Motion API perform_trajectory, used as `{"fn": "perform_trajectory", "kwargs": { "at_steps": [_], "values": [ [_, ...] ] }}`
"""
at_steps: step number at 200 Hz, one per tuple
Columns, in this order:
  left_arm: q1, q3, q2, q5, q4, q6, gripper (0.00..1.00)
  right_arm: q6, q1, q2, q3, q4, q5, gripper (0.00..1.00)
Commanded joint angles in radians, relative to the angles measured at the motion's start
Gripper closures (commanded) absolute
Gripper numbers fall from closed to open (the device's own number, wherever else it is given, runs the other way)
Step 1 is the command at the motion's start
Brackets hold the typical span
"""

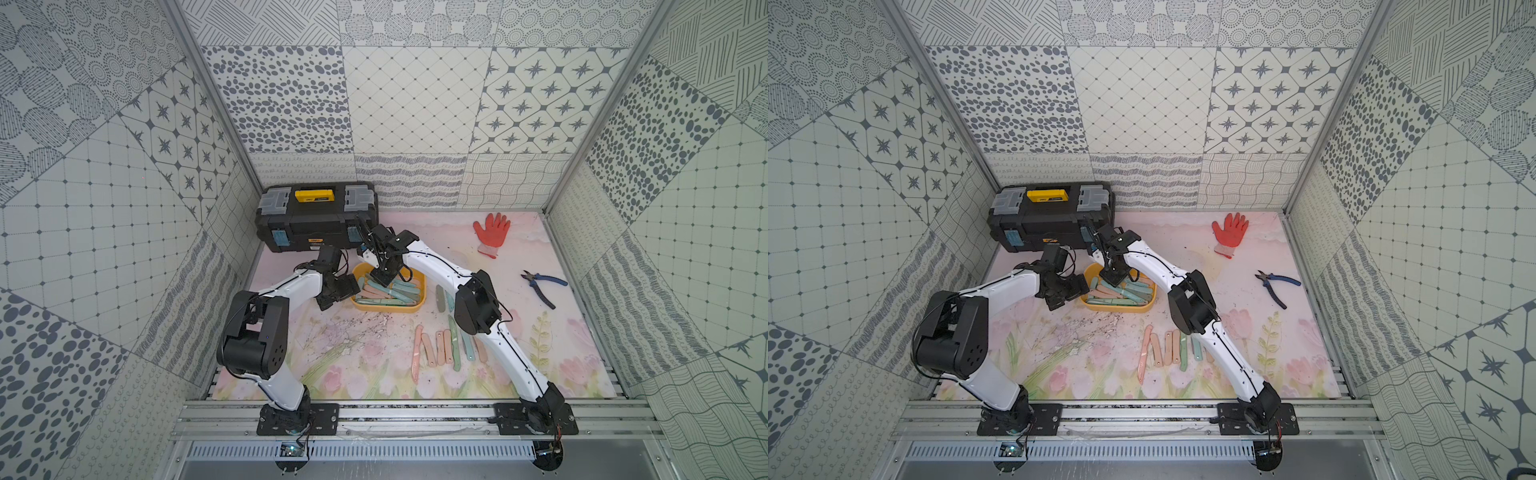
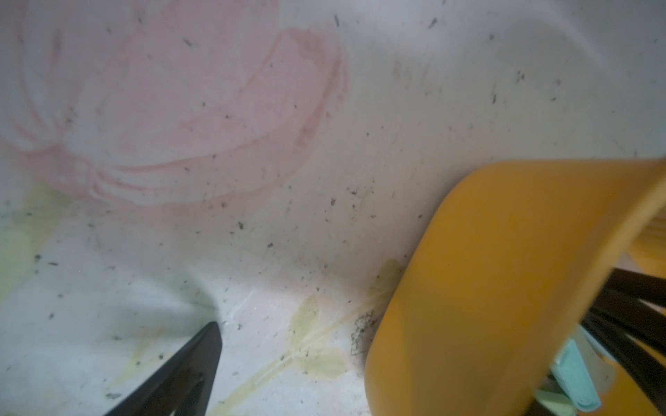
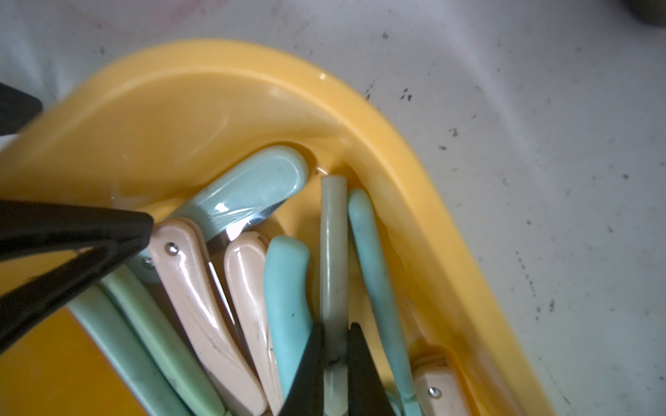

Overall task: Take the fruit knife out of the storage box
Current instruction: Pick up the fruit knife from the storage box.

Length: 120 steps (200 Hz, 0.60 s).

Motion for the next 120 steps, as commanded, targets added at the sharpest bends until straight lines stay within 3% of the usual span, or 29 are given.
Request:
{"fn": "perform_trajectory", "kwargs": {
  "at_steps": [1,120],
  "values": [
    [0.003,-0.001,-0.009,-0.007,-0.006,0.003,0.08,0.017,-0.005,-0.07,-0.023,0.007,0.016,0.9],
    [0.004,0.007,-0.005,-0.007,-0.008,0.005,0.08,0.056,-0.004,-0.216,-0.099,0.008,-0.035,0.91]
  ]
}}
